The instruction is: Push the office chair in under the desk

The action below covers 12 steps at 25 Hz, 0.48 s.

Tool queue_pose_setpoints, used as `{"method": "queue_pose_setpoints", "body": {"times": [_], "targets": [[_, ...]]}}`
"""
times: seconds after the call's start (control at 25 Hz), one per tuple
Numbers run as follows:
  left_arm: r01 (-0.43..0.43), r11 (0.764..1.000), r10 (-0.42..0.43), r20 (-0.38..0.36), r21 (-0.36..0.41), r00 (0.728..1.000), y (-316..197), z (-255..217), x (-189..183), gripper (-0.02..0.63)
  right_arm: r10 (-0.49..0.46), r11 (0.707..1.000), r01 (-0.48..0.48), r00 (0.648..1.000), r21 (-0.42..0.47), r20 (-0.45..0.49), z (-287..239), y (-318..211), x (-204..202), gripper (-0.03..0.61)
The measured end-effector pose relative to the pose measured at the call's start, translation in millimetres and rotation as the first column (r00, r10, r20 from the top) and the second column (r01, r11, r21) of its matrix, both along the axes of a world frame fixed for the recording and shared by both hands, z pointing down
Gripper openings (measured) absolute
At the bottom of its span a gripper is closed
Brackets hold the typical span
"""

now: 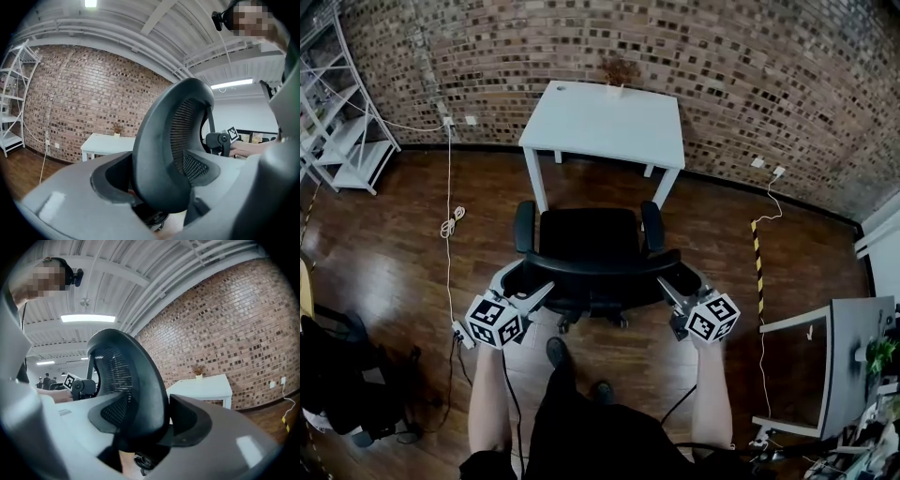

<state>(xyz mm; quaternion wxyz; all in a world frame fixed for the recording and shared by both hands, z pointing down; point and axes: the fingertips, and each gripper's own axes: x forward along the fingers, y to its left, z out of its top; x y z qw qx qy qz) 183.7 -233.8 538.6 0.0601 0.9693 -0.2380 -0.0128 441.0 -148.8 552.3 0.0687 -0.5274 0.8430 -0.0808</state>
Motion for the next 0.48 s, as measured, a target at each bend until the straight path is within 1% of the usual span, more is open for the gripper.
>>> {"method": "queue_pose_setpoints", "body": {"times": [0.12, 0.24, 0.48], "targets": [[-0.015, 1.000, 0.015, 0.002, 0.016, 1.000, -31, 6, -6, 0.425, 0.012, 1.000, -0.012, 1.000, 0.011, -0.003, 11, -27, -5, 0.272], [-0.041, 0.999, 0.040, 0.019, 0.018, 0.999, -58, 5, -13, 0.425, 0.028, 1.000, -0.028, 1.000, 0.010, 0.011, 14, -50, -13, 0.272], [-0.075, 0.997, 0.075, 0.018, 0.025, 0.997, -119, 13, -13, 0.425, 0.063, 0.998, -0.063, 0.998, 0.012, 0.014, 25, -105, -13, 0.272]]}}
